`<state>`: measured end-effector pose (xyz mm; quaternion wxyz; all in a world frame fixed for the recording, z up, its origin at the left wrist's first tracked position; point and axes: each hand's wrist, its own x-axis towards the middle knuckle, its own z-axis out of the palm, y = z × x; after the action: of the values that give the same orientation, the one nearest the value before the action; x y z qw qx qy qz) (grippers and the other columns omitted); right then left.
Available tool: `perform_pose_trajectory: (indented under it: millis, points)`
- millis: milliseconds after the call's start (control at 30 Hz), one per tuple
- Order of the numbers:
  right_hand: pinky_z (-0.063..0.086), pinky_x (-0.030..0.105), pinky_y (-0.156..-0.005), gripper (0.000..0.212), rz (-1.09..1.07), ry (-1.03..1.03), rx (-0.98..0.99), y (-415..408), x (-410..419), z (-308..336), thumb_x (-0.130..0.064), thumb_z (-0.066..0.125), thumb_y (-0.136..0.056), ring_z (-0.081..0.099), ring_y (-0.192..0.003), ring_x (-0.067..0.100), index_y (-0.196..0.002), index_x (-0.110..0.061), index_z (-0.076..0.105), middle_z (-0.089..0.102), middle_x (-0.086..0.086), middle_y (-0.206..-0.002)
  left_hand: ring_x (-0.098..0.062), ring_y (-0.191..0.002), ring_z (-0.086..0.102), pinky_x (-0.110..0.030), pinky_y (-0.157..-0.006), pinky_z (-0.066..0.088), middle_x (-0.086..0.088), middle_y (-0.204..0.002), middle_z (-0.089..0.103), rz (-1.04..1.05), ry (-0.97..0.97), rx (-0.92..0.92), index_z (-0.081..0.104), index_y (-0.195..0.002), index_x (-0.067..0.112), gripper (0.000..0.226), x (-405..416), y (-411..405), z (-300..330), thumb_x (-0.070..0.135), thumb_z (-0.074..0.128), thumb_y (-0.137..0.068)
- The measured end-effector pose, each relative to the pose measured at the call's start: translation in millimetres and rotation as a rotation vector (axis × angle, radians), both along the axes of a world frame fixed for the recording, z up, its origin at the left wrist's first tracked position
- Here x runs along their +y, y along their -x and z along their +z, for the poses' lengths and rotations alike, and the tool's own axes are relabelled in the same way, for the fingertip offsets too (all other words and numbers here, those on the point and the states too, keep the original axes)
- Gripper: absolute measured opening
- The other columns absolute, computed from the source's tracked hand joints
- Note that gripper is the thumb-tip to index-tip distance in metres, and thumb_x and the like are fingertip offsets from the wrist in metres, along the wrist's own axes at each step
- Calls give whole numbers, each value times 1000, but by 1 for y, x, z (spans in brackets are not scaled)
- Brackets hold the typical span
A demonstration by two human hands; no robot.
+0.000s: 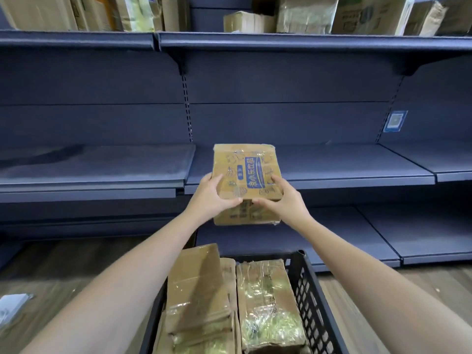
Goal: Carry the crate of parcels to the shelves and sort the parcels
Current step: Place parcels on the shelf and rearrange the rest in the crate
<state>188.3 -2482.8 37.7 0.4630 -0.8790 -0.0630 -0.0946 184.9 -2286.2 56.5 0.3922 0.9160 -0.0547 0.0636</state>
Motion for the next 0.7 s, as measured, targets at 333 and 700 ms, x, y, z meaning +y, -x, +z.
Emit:
perform_pose_trajectory:
  millis: [333,700]
  points:
    - [36,27,-97,60,-5,-41,29,-81,32,1,-37,72,-81,45,-129,16,-132,-18,47,51,-2,-138,-19,-138,37,-34,-111,32,-4,-150,39,107,149,-23,40,-142,10,79,22,-77,-7,35,76,-77]
    - [34,30,-101,75,-87,-166,82,-152,42,1,-38,64,-88,36,-137,23,-146,-14,23,32,5,-151,-26,-124,53,-37,-93,46,-7,-133,56,327,150,-98,52,-130,10,60,8,-145,-8,39,71,-81]
